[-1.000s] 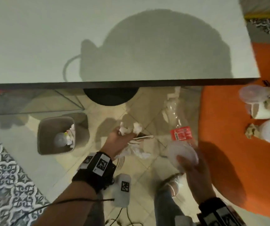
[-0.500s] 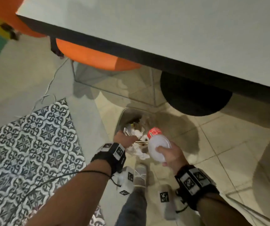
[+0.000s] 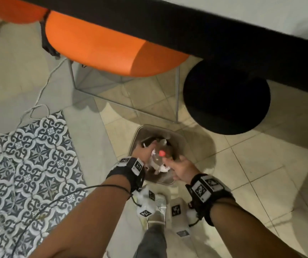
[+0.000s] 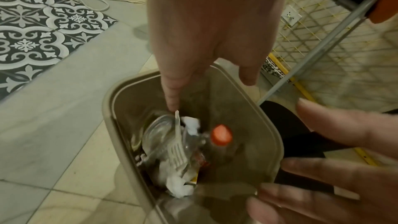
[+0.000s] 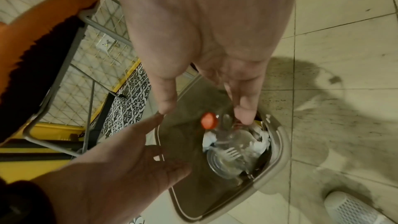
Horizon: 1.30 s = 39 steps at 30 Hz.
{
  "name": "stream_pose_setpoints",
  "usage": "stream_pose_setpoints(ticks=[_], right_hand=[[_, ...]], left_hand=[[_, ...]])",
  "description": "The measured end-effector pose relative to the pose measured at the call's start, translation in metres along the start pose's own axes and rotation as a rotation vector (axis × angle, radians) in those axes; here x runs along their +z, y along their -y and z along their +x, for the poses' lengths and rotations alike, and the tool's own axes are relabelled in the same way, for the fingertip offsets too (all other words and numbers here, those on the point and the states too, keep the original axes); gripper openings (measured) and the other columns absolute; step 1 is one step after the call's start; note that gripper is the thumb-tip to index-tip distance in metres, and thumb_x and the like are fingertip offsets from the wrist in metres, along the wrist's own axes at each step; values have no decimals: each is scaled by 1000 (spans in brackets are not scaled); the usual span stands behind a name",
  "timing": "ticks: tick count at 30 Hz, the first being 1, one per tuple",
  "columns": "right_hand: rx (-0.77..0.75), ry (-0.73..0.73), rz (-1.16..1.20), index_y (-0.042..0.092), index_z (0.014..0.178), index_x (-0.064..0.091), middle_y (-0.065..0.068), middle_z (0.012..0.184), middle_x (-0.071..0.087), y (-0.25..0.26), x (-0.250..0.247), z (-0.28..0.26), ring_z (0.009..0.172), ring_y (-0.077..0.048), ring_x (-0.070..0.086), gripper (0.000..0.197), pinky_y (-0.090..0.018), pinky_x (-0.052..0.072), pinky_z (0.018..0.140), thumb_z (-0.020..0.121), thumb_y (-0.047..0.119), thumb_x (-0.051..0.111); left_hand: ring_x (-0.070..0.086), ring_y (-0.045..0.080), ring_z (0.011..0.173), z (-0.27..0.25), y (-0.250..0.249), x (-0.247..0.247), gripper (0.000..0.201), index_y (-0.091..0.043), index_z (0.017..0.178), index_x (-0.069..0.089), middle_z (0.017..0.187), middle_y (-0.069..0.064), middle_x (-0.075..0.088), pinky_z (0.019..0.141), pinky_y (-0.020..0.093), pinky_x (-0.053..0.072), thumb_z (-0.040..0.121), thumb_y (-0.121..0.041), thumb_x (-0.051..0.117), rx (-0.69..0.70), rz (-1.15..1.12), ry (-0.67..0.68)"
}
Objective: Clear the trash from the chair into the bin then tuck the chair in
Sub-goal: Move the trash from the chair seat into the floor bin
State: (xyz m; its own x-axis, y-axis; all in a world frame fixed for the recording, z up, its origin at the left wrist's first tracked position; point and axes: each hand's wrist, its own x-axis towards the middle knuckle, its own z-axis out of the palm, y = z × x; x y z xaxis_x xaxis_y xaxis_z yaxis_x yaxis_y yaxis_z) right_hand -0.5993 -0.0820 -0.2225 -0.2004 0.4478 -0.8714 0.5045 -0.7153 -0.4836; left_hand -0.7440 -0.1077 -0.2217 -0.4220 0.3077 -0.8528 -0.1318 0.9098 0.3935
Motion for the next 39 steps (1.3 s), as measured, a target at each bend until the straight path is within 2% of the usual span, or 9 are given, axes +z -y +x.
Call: stream_pose_setpoints(ticks=[5,11,18,21,27,30,33,35,39], right_hand=[[-47,-10,-55,20,109,56,2,93,61,3,-17,-22,90,-15,58,25,-23,45,77,87,16,66],[-59,-80,-78,10,132,51,-9,129,59,-23,-98,-71,117,-25,57,47,-42,44,103,88,23,61],[-100,-279,323,11,110,62,-6,99,63,-87,-261,-153,74,-16,57,21,-22,42,64,91,7,54],[-174,-515,418,4,103,64,-13,95,65,-129,-346,-198,69,-16,58,20,-20,44,58,91,-3,50],[-156,-1080,222,13,110,66,-13,93,68,-234,-510,-281,80,-28,61,23,-26,39,67,92,13,52],[-198,-1357,232,12,112,65,-17,115,60,-285,-578,-317,103,-32,57,25,-33,45,85,88,13,61],[-126,-1506,204,16,120,61,-17,128,49,-326,-633,-346,120,-33,46,38,-39,42,99,82,18,68],[-95,-1529,123,15,128,55,-19,133,44,-345,-665,-360,124,-36,41,51,-44,39,102,80,23,71],[45,-1370,26,16,144,33,-22,139,36,-367,-710,-371,125,-40,38,87,-49,41,100,72,35,79]], left_hand=[[57,31,116,-9,4,0,57,-3,123,57,123,16,61,99,34,44,81,-40,66,64,62,-44],[62,33,102,-72,-12,56,30,3,103,66,105,24,67,84,35,46,90,-23,58,209,194,-9],[58,23,72,-180,-41,214,21,-9,92,65,79,8,61,64,27,42,87,-26,55,301,254,249],[58,19,73,-240,-51,300,23,-6,106,64,83,5,63,66,25,42,92,-21,54,367,298,350],[54,18,63,-361,-52,475,9,-9,88,61,79,6,60,51,20,44,93,-11,53,438,337,508],[59,16,69,-410,-43,547,13,-19,97,66,76,-2,63,58,24,44,89,-27,59,526,425,554],[63,17,77,-451,-39,600,9,-40,78,64,77,-10,62,70,30,48,78,-48,67,611,499,579],[57,10,74,-471,-40,630,16,-40,71,56,77,-12,56,78,34,47,77,-43,71,619,508,594],[57,27,113,-482,-41,685,83,-22,124,53,125,6,55,91,45,51,54,-61,75,753,619,513]])
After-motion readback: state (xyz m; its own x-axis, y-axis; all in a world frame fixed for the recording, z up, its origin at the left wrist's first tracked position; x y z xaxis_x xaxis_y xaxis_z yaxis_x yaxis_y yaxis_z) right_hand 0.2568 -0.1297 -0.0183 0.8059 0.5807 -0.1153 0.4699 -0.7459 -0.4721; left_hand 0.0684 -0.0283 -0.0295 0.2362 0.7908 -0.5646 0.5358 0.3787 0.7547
